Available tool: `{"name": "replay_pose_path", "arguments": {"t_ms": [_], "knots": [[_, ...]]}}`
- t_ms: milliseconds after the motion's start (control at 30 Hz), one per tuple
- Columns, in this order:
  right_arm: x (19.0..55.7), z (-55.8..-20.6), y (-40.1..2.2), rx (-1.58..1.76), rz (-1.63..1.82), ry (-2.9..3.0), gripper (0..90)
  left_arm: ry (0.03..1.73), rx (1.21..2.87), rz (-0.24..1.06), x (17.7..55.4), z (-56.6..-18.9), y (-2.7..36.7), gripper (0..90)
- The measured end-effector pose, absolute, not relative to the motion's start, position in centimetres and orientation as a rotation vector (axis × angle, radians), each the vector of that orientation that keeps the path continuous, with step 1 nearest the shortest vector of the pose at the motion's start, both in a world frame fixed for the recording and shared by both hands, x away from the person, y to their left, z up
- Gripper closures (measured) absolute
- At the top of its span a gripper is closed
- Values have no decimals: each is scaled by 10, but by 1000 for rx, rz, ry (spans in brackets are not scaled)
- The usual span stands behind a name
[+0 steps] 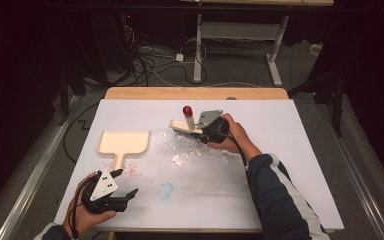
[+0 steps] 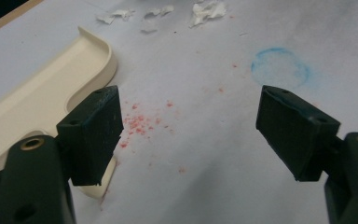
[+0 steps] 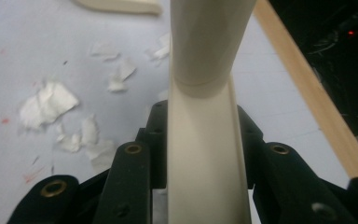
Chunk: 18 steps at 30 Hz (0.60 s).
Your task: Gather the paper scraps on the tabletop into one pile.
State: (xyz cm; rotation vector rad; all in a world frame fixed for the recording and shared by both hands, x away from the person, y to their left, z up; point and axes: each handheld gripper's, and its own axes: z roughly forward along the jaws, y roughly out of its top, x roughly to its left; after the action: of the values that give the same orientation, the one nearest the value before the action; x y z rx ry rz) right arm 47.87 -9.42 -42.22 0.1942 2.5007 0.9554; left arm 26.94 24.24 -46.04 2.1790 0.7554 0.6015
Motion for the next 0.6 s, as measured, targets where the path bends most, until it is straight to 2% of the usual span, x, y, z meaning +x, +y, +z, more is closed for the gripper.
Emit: {"name": "replay_pose_path", "arguments": {"t_ms": [133, 333, 600], "knots": [[482, -407, -98, 322, 1043, 2460, 674, 745, 2189, 620, 267, -461, 242, 223], [481, -397, -94, 684, 1138, 2411, 674, 766, 2157, 644, 264, -459, 251, 223], [456, -401, -61, 1006, 1331, 2349, 674, 875, 2086, 646, 255, -456, 268, 224]]}}
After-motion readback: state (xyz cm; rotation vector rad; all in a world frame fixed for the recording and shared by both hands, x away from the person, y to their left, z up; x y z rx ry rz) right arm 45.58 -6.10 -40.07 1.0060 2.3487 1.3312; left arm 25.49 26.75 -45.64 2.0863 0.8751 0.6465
